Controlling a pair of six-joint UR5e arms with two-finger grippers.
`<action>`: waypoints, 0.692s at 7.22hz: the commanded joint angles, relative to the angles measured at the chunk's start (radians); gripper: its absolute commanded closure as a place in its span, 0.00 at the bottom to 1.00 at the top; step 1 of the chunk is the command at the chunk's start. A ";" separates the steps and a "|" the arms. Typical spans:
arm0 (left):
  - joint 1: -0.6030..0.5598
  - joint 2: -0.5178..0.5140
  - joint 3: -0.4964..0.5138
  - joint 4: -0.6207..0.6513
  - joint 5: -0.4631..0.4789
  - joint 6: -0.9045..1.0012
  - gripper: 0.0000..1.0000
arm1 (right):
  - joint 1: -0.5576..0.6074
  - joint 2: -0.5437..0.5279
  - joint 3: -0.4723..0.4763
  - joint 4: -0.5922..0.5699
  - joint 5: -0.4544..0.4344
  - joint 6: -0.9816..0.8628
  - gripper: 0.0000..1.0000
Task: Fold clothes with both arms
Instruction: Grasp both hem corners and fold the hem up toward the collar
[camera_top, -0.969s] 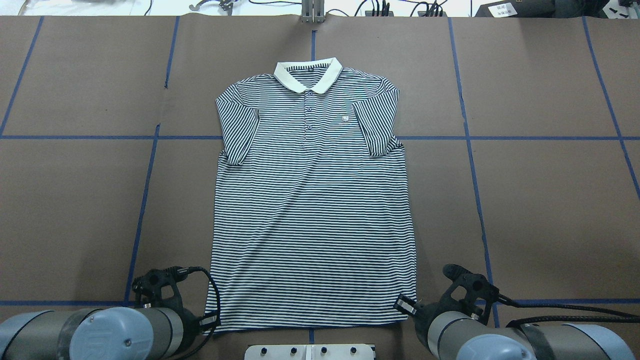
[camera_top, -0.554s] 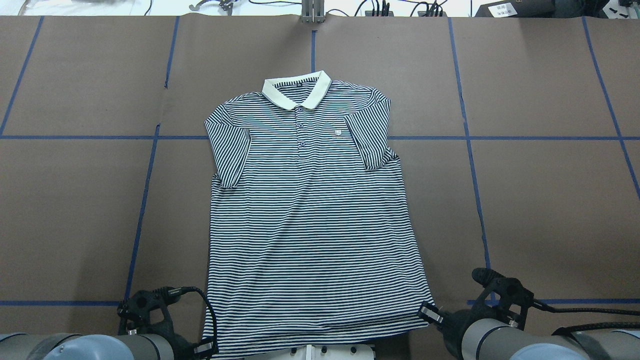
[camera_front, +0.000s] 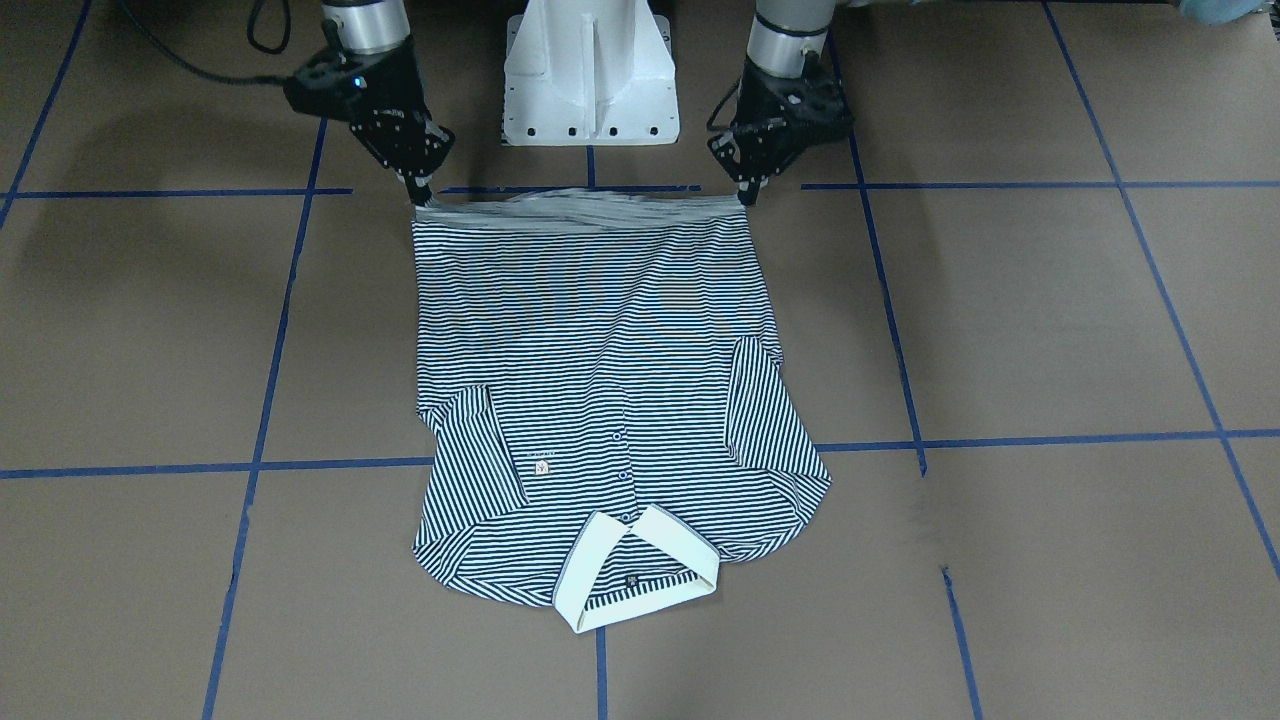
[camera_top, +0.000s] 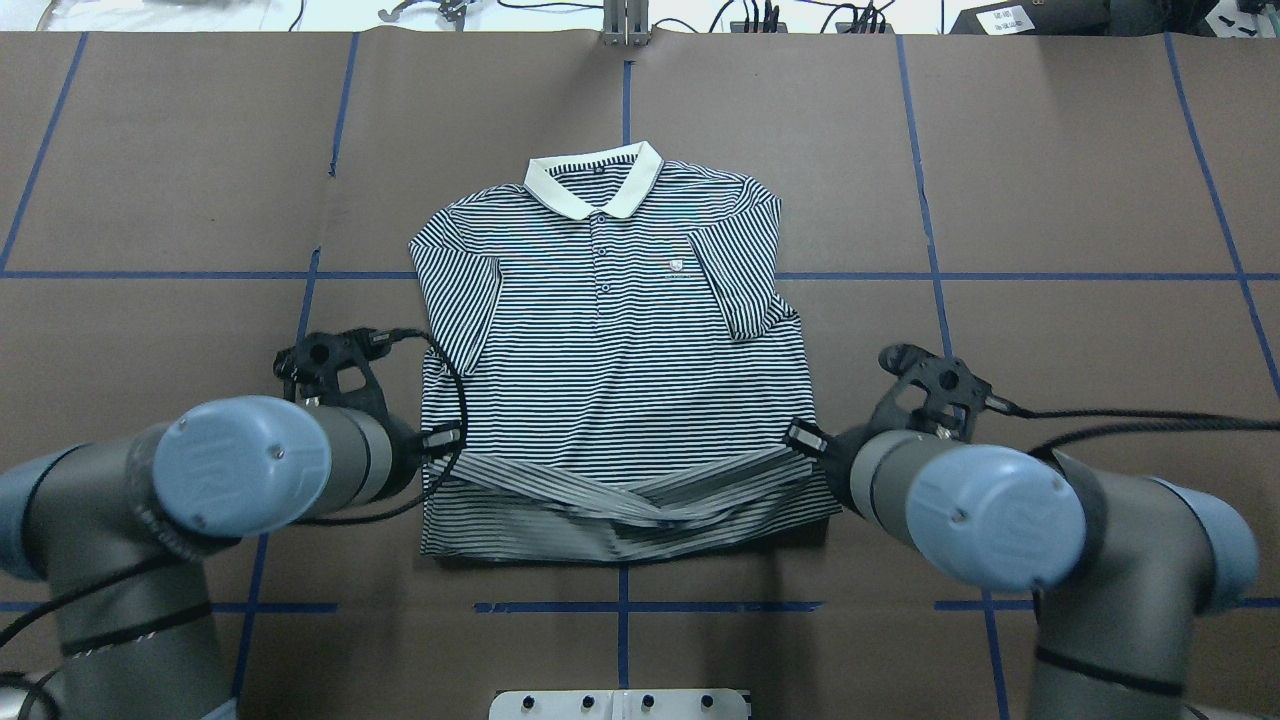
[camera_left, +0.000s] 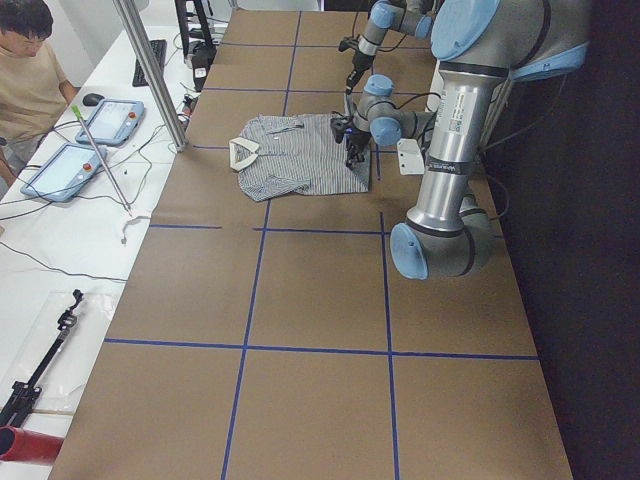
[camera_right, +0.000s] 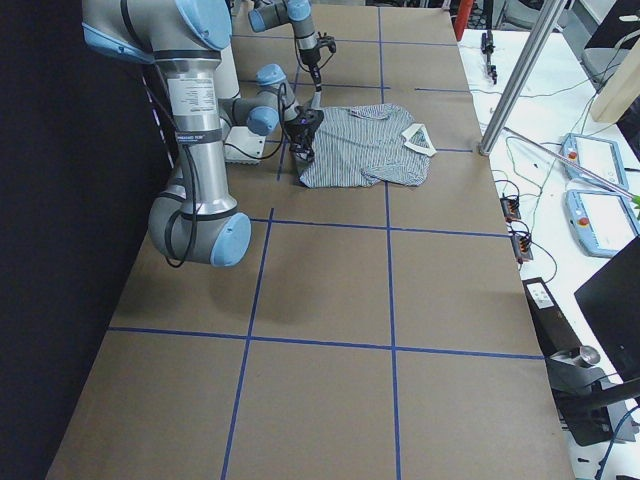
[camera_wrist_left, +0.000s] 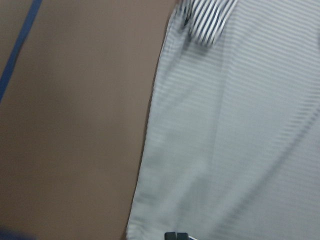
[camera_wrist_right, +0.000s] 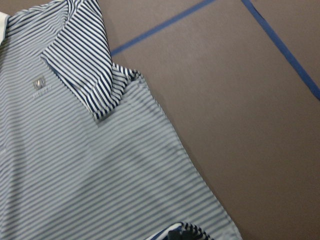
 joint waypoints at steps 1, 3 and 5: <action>-0.141 -0.053 0.238 -0.160 0.014 0.091 1.00 | 0.177 0.195 -0.305 0.014 0.039 -0.144 1.00; -0.217 -0.127 0.417 -0.268 0.054 0.148 1.00 | 0.277 0.319 -0.617 0.243 0.065 -0.152 1.00; -0.252 -0.158 0.545 -0.401 0.083 0.154 1.00 | 0.336 0.431 -0.818 0.306 0.093 -0.158 1.00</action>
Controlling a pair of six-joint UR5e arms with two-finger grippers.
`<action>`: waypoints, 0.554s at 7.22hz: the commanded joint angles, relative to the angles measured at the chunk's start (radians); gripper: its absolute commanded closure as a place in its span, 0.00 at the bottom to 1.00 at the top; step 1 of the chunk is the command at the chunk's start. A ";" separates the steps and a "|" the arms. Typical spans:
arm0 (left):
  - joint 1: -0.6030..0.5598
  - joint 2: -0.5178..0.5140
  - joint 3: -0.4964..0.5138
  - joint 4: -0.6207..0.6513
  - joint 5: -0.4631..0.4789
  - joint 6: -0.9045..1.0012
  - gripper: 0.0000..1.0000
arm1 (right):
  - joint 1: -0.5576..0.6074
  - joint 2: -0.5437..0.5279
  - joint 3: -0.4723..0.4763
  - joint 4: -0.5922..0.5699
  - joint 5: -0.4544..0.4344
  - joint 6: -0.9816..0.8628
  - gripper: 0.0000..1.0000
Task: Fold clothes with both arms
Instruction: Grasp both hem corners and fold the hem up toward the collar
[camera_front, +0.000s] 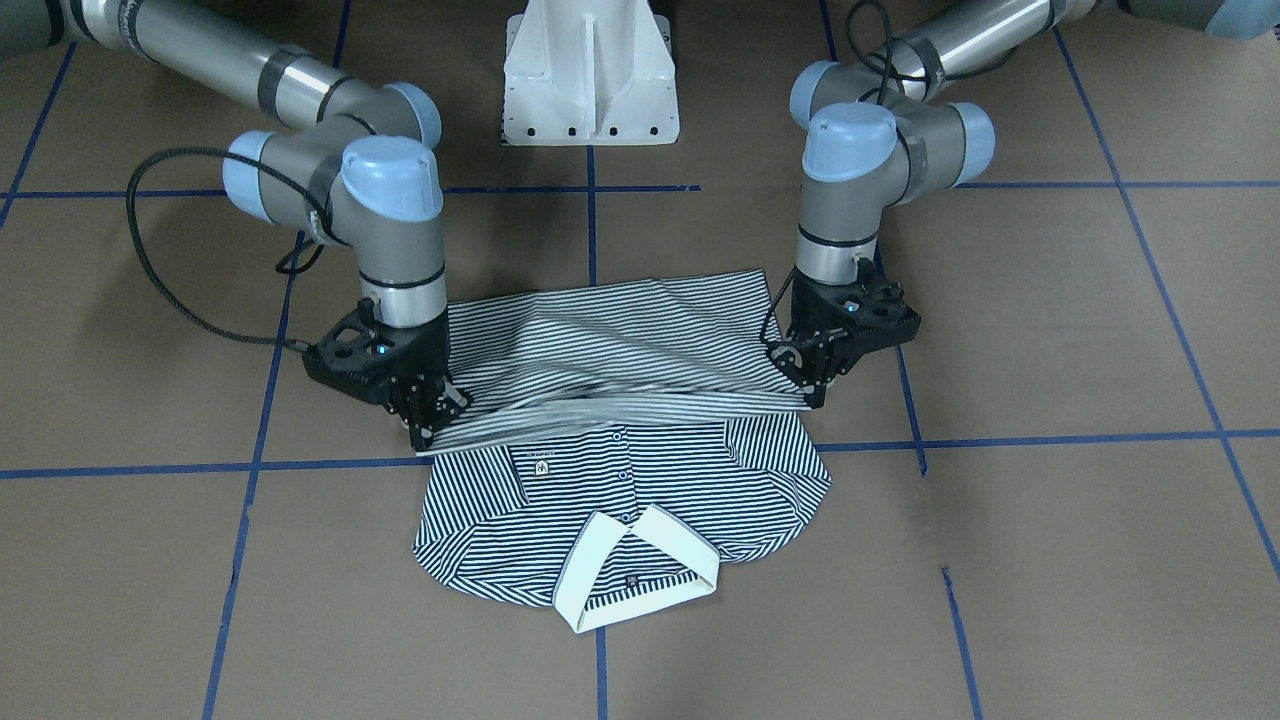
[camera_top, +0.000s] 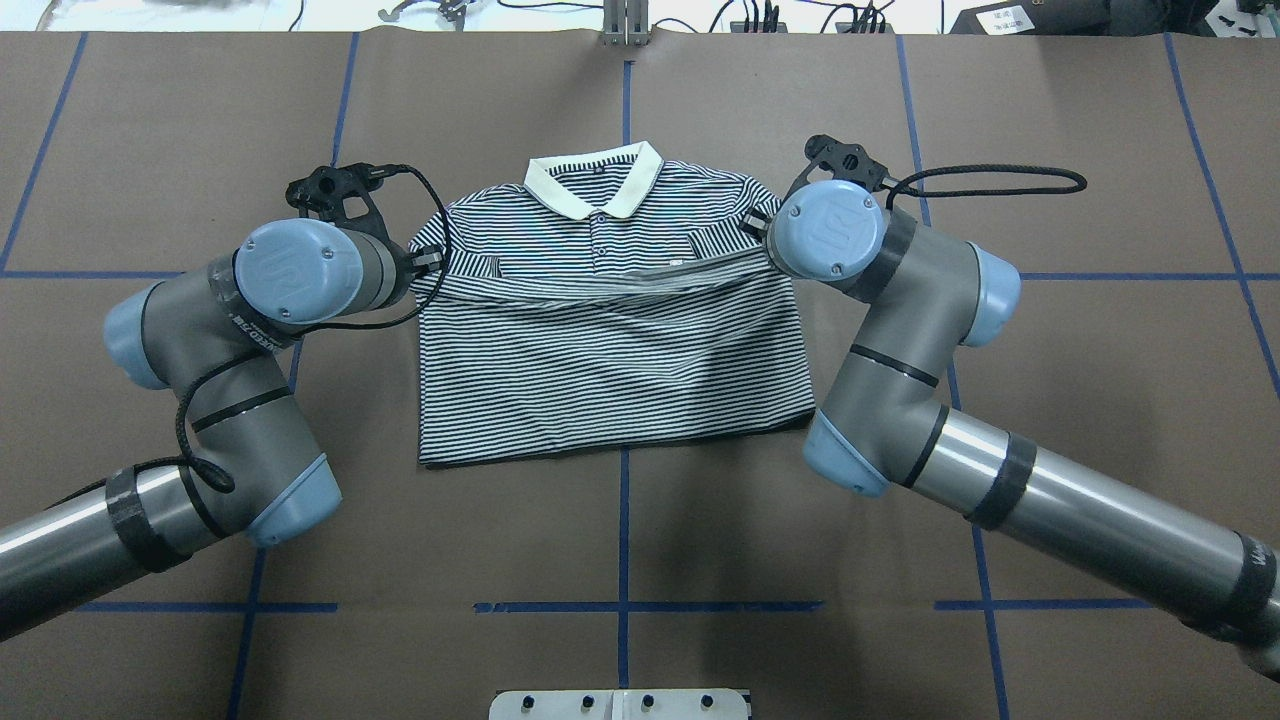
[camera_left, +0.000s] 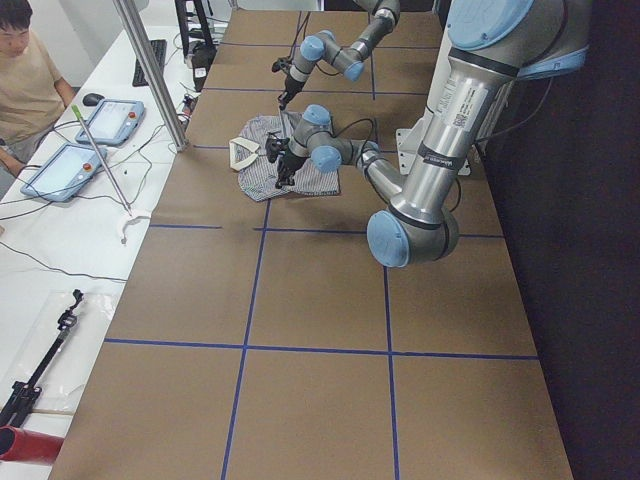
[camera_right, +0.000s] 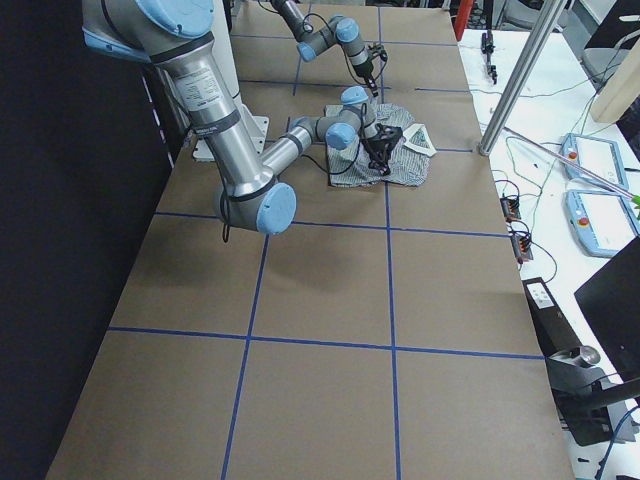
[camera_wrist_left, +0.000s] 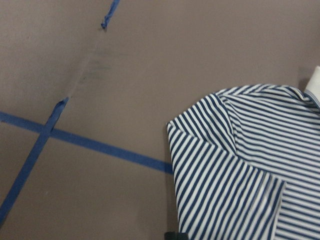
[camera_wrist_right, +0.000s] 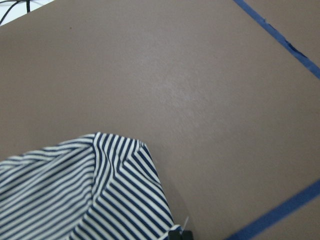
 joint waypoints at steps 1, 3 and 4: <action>-0.021 -0.042 0.142 -0.115 0.065 0.021 1.00 | 0.055 0.106 -0.201 0.063 0.025 -0.011 1.00; -0.029 -0.059 0.202 -0.180 0.065 0.031 1.00 | 0.076 0.122 -0.269 0.118 0.048 -0.040 1.00; -0.028 -0.059 0.202 -0.180 0.065 0.031 1.00 | 0.073 0.128 -0.278 0.118 0.048 -0.042 0.89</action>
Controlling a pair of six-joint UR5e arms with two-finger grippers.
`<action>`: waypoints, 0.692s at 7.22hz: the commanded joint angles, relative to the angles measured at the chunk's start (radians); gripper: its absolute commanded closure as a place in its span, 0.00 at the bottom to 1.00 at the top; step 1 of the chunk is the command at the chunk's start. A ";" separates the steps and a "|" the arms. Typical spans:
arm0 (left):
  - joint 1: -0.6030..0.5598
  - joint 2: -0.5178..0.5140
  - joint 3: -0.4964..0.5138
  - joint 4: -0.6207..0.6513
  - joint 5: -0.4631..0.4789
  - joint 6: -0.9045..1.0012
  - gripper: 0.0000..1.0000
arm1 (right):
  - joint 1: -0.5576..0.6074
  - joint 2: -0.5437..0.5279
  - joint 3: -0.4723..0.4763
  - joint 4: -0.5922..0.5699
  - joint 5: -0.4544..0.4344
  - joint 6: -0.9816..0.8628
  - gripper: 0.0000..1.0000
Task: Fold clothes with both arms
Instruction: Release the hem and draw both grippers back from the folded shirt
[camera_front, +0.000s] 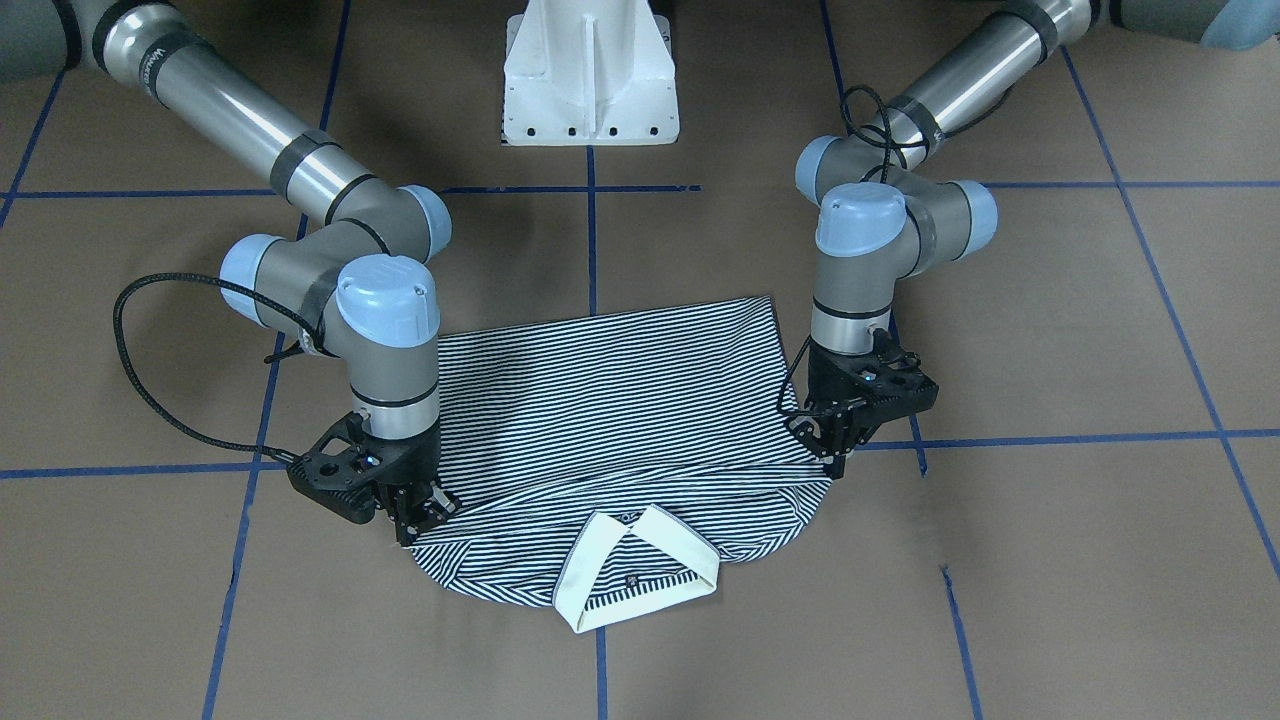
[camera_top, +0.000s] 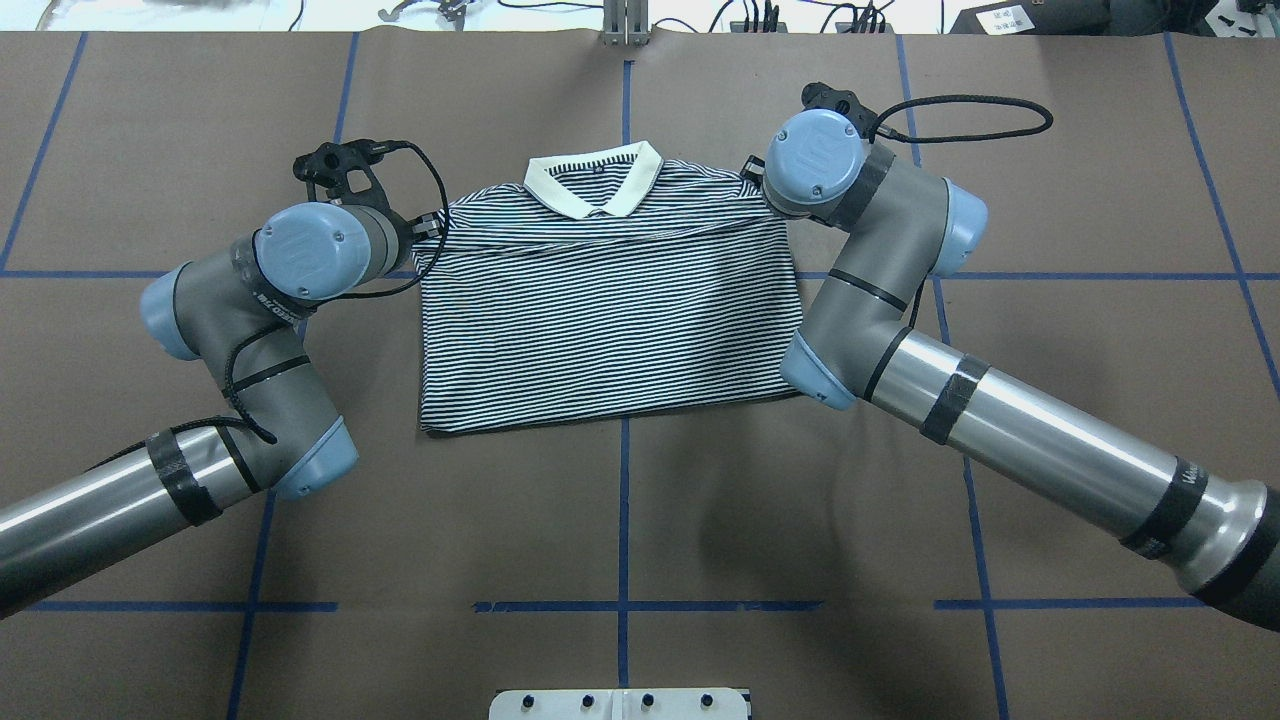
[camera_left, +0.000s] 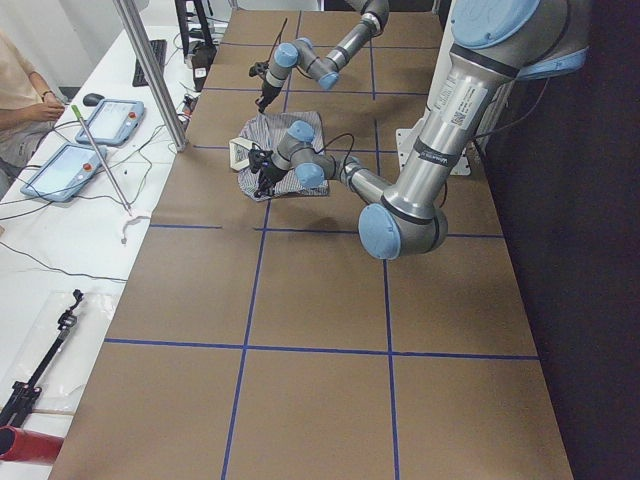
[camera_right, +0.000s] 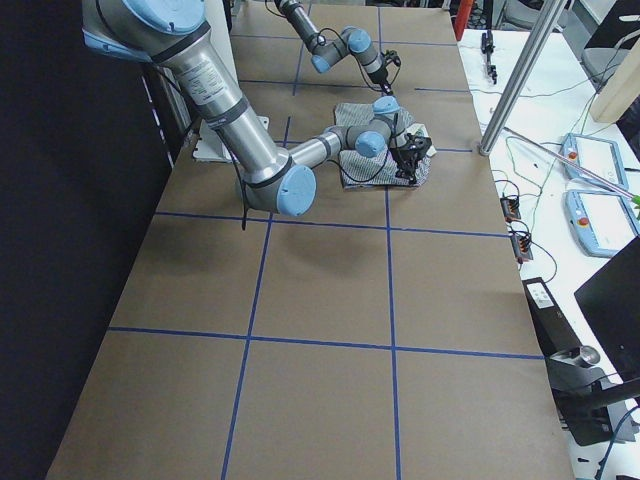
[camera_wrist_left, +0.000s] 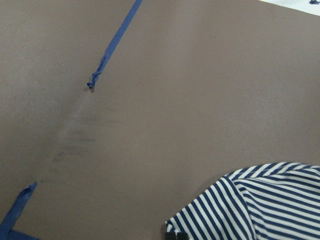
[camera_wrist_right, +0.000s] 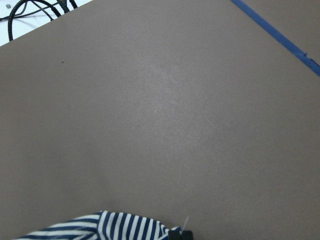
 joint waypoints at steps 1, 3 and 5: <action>0.000 -0.004 0.010 -0.012 0.000 0.005 0.71 | -0.002 0.022 -0.028 0.010 0.002 -0.006 0.47; -0.002 0.015 -0.036 -0.011 -0.003 0.007 0.49 | 0.000 0.016 0.016 0.011 0.005 0.000 0.36; 0.011 0.154 -0.239 -0.008 -0.013 -0.004 0.45 | -0.032 -0.197 0.360 -0.039 0.113 0.023 0.27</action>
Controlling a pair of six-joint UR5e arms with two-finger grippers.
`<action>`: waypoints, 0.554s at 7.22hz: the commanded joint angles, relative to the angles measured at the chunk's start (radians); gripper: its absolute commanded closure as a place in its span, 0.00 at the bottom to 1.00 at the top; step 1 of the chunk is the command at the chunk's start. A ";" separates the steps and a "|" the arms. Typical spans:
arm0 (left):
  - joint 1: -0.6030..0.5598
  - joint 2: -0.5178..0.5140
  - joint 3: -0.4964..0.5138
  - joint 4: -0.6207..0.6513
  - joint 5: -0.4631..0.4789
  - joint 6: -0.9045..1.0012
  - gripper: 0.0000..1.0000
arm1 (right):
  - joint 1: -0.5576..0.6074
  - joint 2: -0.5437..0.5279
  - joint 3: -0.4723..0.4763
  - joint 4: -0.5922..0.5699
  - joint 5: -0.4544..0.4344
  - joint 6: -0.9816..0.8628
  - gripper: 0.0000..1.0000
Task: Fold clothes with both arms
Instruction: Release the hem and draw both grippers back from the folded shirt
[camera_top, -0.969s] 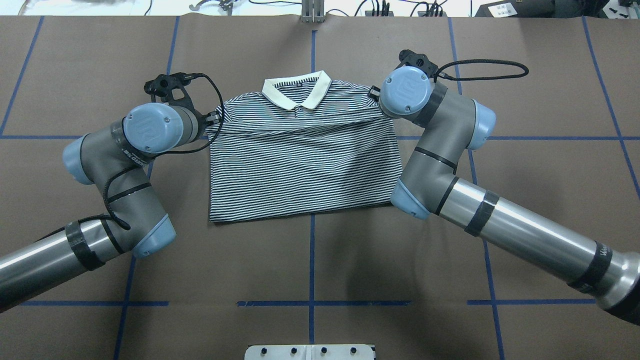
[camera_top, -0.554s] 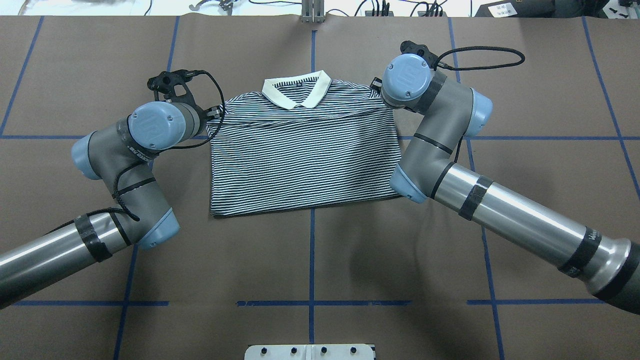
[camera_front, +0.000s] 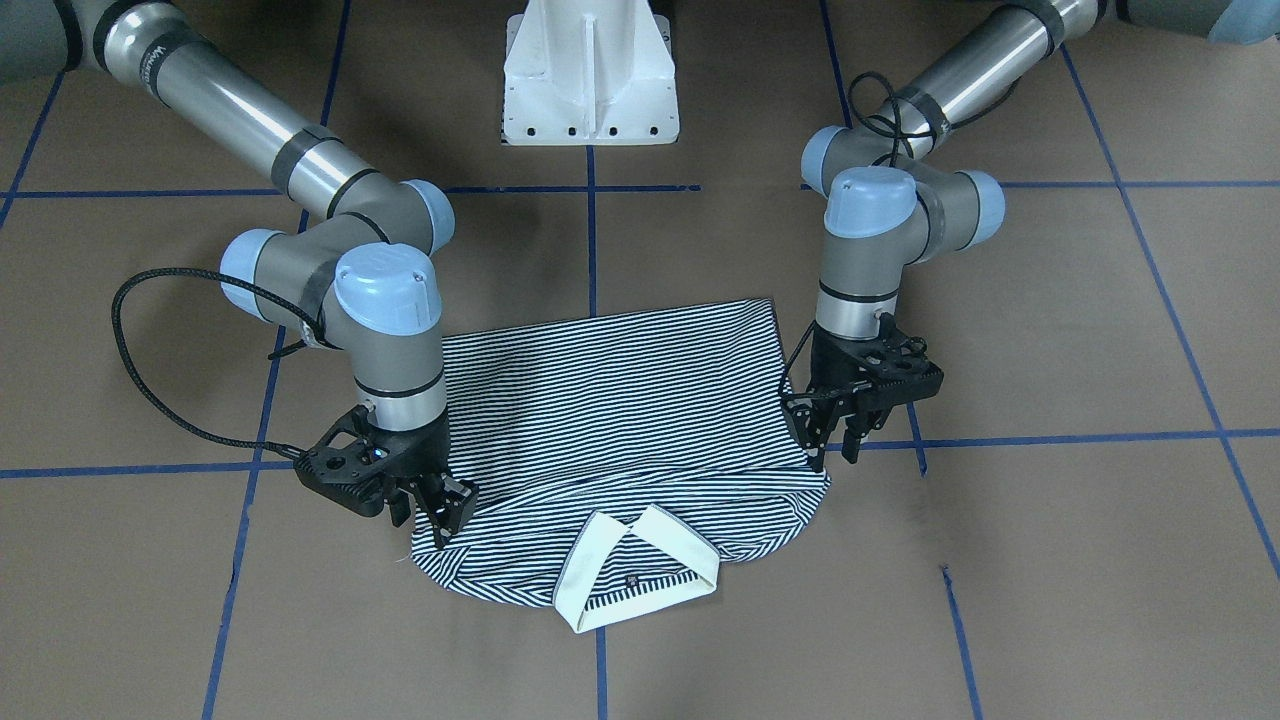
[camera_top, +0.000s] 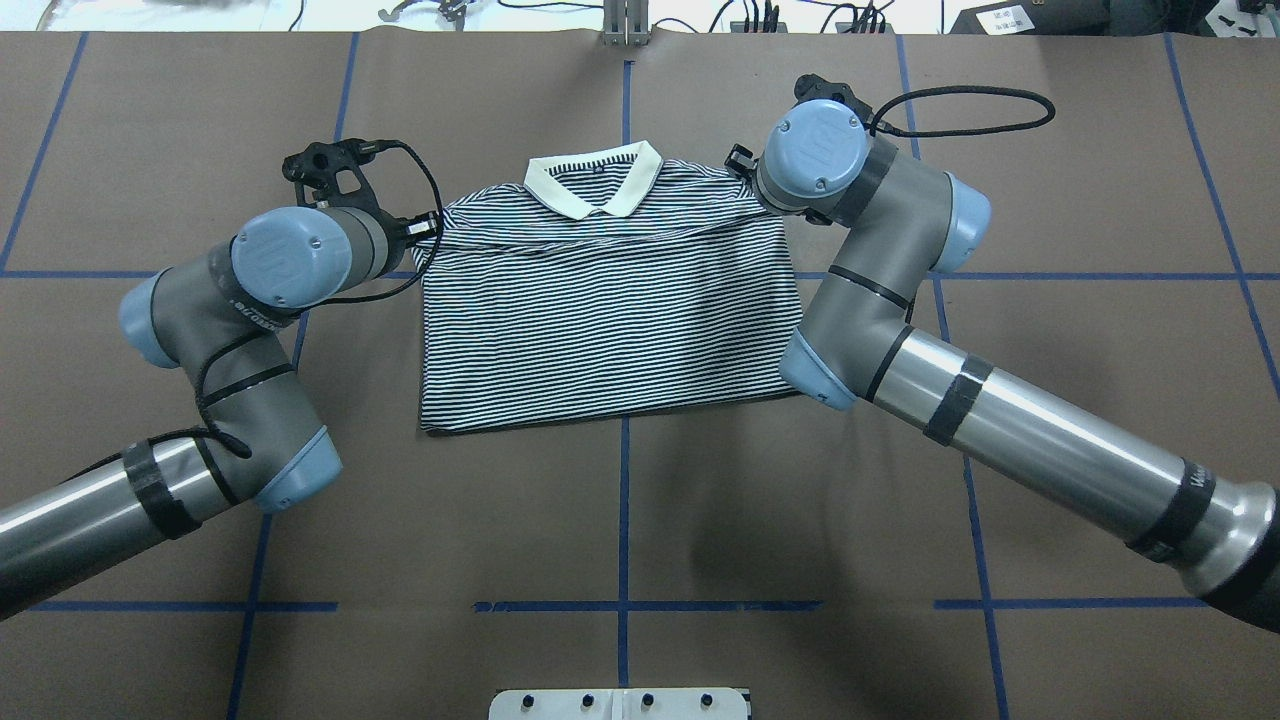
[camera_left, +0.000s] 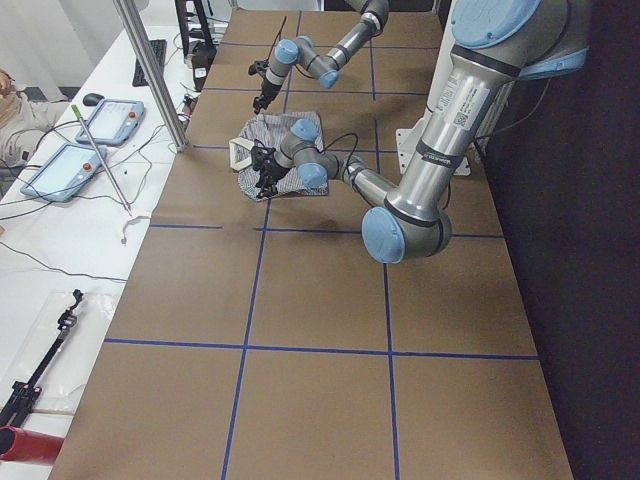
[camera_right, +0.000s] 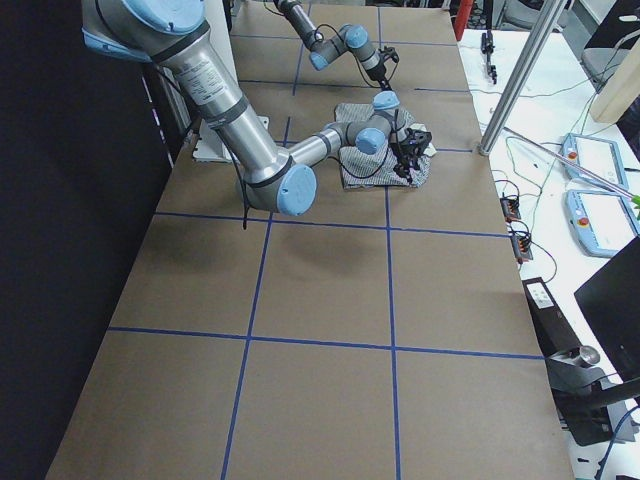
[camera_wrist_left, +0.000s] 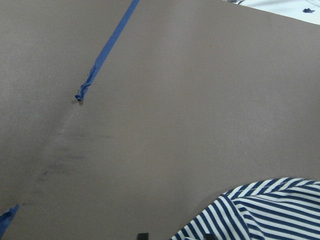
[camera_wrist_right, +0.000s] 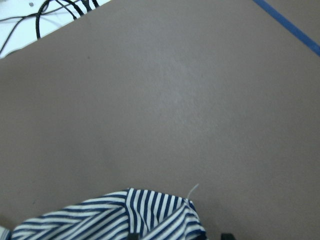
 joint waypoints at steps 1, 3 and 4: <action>0.006 0.143 -0.177 0.000 -0.038 -0.009 0.43 | -0.078 -0.247 0.384 -0.073 0.073 0.070 0.24; 0.007 0.160 -0.193 0.000 -0.042 -0.012 0.42 | -0.146 -0.340 0.500 -0.096 0.070 0.180 0.24; 0.021 0.159 -0.199 0.004 -0.040 -0.026 0.39 | -0.172 -0.359 0.505 -0.096 0.068 0.225 0.24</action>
